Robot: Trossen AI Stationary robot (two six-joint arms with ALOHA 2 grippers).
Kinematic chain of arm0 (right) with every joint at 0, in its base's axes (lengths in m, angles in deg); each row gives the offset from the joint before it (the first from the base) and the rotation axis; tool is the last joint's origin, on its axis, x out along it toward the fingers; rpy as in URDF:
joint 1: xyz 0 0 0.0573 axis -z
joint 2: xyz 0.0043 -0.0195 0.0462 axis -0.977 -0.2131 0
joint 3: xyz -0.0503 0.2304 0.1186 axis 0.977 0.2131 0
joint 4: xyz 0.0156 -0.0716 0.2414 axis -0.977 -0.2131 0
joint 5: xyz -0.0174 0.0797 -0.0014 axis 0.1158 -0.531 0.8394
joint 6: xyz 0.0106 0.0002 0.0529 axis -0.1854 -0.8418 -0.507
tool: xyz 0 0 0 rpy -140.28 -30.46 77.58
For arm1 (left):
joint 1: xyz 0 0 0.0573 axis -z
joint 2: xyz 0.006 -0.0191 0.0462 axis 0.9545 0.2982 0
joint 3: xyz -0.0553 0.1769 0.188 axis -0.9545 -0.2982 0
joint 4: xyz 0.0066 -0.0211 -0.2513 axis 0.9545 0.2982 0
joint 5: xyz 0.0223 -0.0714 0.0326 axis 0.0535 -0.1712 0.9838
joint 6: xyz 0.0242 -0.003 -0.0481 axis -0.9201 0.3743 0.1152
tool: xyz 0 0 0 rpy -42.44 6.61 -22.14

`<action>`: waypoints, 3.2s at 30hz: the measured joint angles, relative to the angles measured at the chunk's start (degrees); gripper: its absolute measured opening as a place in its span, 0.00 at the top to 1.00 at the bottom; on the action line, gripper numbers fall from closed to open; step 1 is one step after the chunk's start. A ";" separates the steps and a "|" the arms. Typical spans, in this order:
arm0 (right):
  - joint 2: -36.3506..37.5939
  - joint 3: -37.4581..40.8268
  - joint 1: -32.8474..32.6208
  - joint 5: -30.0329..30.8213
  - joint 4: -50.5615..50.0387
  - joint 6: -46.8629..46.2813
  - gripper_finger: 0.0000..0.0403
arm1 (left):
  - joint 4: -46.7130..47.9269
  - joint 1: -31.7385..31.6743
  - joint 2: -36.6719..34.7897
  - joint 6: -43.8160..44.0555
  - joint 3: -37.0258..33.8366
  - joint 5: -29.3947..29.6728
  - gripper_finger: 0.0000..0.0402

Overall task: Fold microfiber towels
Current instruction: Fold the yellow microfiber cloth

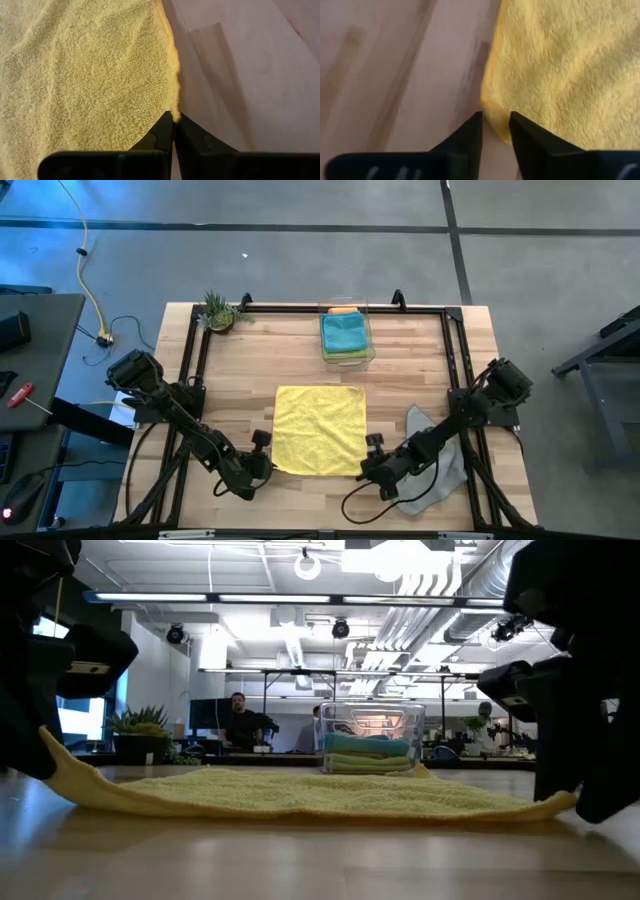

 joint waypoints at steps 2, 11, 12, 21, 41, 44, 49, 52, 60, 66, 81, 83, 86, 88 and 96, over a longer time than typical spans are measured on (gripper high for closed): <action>-0.07 0.07 0.01 0.04 -0.61 -0.07 0.82 | 0.02 0.01 0.00 0.70 0.00 0.01 1.00; 0.39 -0.02 -1.48 2.87 -0.29 -1.31 0.97 | 0.10 0.57 -0.80 4.30 -0.07 0.13 1.00; 0.75 -0.03 -1.71 2.88 -0.15 -2.15 0.97 | -0.06 0.88 -1.34 5.01 -0.06 0.19 1.00; 5.55 -0.07 -5.57 10.19 -0.60 -7.99 1.00 | -0.10 4.52 -6.32 10.88 -0.04 5.92 1.00; 7.56 -11.41 -2.36 25.84 -27.58 -23.39 1.00 | 18.63 4.91 -7.56 30.60 7.49 29.20 1.00; 7.56 -11.57 0.54 25.77 -29.89 -25.38 1.00 | 25.31 2.02 -7.56 38.45 7.56 29.48 1.00; 7.56 -9.53 5.33 24.90 -29.40 -25.57 1.00 | 33.72 -2.70 -7.56 46.61 7.54 29.07 1.00; 7.56 -8.39 8.04 24.73 -29.19 -25.42 1.00 | 33.10 -5.27 -7.56 46.92 6.41 28.52 1.00; 7.56 -4.17 13.57 20.29 -22.59 -21.63 1.00 | 27.52 -10.24 -6.84 45.86 1.47 24.53 1.00; 7.56 -2.12 16.12 18.33 -19.85 -20.39 1.00 | 21.09 -13.41 -6.86 41.43 -0.96 21.97 1.00; 9.73 -1.92 19.45 22.76 -23.28 -19.72 0.62 | 26.48 -16.51 -11.43 33.81 -1.08 18.78 0.70; 10.92 -1.91 19.65 22.35 -24.89 -19.04 0.60 | 28.97 -16.51 -13.15 33.80 -1.11 18.73 0.69; 11.90 -1.65 20.18 19.61 -25.06 -18.26 0.64 | 29.21 -16.49 -15.67 32.17 -2.31 17.37 0.71; 11.88 0.08 20.99 14.96 -21.48 -17.53 0.69 | 26.15 -16.58 -16.78 30.47 -3.84 15.61 0.75; 13.01 11.87 26.65 3.93 -4.08 -23.17 0.87 | 10.39 -19.70 -24.66 25.54 -15.34 7.46 0.98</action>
